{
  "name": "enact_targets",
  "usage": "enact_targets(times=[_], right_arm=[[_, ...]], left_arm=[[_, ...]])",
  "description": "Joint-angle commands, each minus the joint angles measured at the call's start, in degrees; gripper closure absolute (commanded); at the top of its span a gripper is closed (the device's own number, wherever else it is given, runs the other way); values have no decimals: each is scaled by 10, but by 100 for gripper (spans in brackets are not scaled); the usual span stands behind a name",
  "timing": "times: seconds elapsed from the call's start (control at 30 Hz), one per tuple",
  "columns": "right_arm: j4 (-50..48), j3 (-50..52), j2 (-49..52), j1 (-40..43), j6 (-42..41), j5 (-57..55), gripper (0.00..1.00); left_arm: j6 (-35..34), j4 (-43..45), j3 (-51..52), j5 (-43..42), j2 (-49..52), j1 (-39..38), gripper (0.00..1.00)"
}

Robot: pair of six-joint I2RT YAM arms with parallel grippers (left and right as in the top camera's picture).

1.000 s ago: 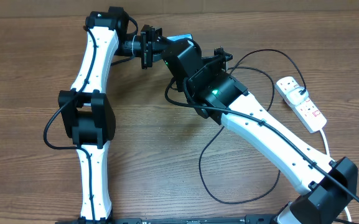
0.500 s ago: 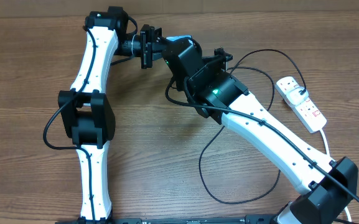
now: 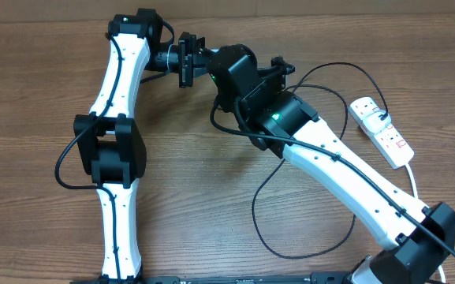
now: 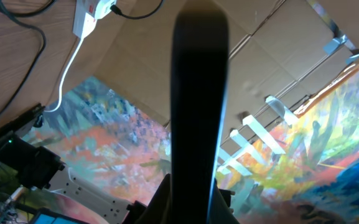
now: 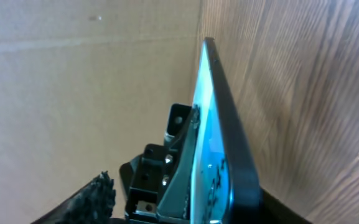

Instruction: Plug charger to phone and switch on socket

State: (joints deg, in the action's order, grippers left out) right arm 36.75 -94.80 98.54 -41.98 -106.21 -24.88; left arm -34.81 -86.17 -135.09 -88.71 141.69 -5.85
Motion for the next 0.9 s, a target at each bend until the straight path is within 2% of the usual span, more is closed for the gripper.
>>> enact_targets(times=[0.0,0.2,0.3,0.5,0.6,0.7,0.87], right_arm=[[12,-21,-35,13,20,-9,33],[15,-21,-82,40,157,-9,12],[22,-21,-111,68,259,-2,8],[101,-21,-144,175,367,86,0],[143,-20,-142,250,441,180,0],[194,-20,-136,314,508,243,0],[282,-19,-127,380,576,250,0]], left_arm=[[32,-1,-10,-5,1,3,96],[42,31,-10,51,1,3,96],[90,30,-10,51,1,3,96],[196,2,-10,61,-18,3,95],[216,-16,-10,116,-44,4,96],[218,-26,-10,208,-87,6,96],[217,-23,-10,342,-175,6,96]])
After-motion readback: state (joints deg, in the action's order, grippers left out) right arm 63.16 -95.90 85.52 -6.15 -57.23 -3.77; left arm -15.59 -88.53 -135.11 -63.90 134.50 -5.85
